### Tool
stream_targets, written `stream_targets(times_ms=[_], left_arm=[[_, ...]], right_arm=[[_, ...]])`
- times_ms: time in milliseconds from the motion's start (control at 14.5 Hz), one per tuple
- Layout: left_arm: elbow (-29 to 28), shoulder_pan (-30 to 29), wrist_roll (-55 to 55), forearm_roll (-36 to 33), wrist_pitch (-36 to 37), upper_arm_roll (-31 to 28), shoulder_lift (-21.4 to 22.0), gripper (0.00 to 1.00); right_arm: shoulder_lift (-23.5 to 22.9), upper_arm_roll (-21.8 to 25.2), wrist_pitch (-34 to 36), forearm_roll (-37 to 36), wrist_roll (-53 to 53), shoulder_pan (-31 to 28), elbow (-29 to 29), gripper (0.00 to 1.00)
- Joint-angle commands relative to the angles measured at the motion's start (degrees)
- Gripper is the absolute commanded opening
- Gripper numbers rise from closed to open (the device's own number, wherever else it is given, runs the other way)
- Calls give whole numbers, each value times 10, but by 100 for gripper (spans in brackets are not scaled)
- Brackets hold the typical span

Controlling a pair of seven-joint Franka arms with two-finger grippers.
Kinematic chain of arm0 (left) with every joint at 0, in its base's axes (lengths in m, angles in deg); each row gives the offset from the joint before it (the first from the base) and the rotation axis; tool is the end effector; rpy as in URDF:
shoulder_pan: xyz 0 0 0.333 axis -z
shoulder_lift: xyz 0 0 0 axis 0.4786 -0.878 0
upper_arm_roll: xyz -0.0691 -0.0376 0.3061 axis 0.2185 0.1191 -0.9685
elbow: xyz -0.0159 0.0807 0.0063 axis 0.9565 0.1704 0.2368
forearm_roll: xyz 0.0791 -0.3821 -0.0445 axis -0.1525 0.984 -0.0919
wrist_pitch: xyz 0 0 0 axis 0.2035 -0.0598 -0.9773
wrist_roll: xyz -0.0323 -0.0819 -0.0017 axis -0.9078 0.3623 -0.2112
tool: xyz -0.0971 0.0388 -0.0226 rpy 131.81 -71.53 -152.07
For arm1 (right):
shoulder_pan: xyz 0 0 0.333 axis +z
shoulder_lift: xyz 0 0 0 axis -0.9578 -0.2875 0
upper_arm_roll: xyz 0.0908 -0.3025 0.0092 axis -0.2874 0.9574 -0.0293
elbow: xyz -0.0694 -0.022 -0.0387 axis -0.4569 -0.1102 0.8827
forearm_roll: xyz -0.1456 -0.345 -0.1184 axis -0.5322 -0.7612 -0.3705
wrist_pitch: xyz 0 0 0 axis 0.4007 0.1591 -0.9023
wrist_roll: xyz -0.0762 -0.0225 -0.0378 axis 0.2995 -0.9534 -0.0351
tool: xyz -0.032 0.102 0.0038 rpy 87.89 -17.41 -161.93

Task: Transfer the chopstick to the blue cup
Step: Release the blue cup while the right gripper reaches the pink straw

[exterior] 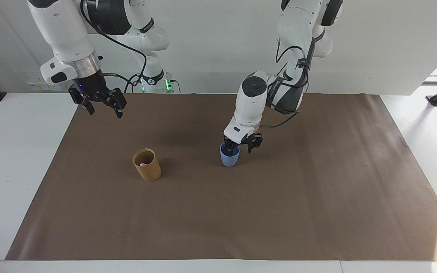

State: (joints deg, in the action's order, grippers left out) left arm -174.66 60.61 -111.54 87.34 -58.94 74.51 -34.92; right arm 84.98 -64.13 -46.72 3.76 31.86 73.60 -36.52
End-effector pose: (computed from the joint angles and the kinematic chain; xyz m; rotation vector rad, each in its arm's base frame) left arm 0.5489 -0.3734 0.4095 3.0999 0.0026 0.0506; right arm 0.5888 0.0233 0.5917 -3.1261 0.2326 -0.1608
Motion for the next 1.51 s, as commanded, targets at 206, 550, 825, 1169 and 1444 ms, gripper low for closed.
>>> stream_targets(times_ms=[206,550,825,1169,1444], left_arm=[[-11,-126,194,-6,94,2,102,100],[-12,-246,358,5,167,2,151,100],[-8,-281,375,3,182,0,167,100],[5,-284,376,2,192,-5,171,100],[44,-288,376,0,263,-7,204,100]], right_arm=[[-99,-4,-143,-16,-1,45,4,100],[-137,-4,-209,-18,-8,56,-8,80],[-134,-4,-209,-22,-5,59,-19,6],[-119,-4,-208,-31,0,61,-19,0],[-51,-3,-195,-30,29,42,-33,0]])
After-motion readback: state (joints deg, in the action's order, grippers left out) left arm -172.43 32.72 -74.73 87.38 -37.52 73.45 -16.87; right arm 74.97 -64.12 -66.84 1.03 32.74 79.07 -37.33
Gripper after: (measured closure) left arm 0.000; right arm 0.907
